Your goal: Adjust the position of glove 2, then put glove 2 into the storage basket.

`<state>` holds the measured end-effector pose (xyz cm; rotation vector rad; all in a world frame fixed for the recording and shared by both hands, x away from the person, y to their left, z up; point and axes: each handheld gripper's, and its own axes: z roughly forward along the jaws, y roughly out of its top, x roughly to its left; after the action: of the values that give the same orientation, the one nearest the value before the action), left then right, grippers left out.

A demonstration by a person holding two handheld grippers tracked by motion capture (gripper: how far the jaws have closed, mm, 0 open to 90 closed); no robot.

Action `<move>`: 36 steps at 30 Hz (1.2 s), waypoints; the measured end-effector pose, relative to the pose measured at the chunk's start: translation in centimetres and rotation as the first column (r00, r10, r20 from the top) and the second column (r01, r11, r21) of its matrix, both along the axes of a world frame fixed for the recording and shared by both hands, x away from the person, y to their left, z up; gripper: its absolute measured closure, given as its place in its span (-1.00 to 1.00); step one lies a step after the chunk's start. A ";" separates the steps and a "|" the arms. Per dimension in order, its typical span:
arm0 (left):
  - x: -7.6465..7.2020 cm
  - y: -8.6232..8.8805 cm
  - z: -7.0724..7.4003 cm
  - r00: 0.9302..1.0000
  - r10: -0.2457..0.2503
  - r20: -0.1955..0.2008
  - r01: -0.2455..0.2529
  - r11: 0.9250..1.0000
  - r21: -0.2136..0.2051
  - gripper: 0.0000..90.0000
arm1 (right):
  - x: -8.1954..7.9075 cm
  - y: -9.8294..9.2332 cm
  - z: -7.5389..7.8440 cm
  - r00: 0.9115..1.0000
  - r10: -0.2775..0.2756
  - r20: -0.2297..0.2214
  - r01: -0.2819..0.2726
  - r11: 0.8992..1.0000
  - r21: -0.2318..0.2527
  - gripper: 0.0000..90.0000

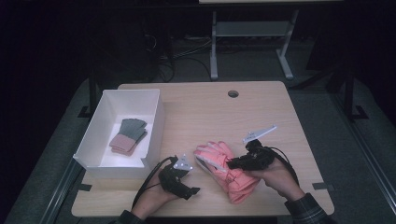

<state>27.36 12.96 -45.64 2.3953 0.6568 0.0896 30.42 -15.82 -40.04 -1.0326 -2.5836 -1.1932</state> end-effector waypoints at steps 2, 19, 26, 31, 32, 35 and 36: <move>0.0 0.0 0.0 1.000 0.001 0.001 -0.001 1.000 -0.002 -0.56 | 0.1 0.1 -0.2 1.000 0.004 0.001 -0.004 1.000 0.000 0.73; -0.1 0.9 1.3 1.000 0.028 0.006 -0.028 0.997 -0.077 0.24 | 0.4 -4.2 1.2 0.981 -0.076 0.181 0.072 0.997 0.033 1.00; -0.1 0.5 1.9 0.999 0.022 -0.039 -0.026 0.995 -0.098 0.99 | 0.0 -6.4 -1.2 0.983 -0.080 0.163 0.087 0.996 -0.034 1.00; 0.1 -1.0 1.6 0.998 0.005 -0.055 -0.010 0.996 -0.092 0.99 | -0.9 -6.8 -3.3 0.986 -0.042 0.163 0.058 0.994 -0.092 1.00; 0.1 -1.3 1.6 0.998 0.007 -0.064 -0.013 0.995 -0.101 0.99 | -1.1 -6.8 -3.6 0.987 -0.034 0.157 0.050 0.994 -0.099 1.00; 0.2 -2.6 1.5 0.998 -0.016 -0.061 0.010 0.996 -0.094 0.99 | -1.4 -6.7 -4.2 0.990 -0.019 0.140 0.035 0.993 -0.117 1.00; 0.3 -3.0 1.5 0.998 -0.020 -0.061 0.014 0.995 -0.094 0.99 | -1.4 -6.7 -4.4 0.991 -0.018 0.133 0.034 0.992 -0.120 1.00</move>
<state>27.62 9.95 -44.11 2.3205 0.6549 -0.0220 28.97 -22.47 -44.39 -1.0471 -2.7836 -1.1594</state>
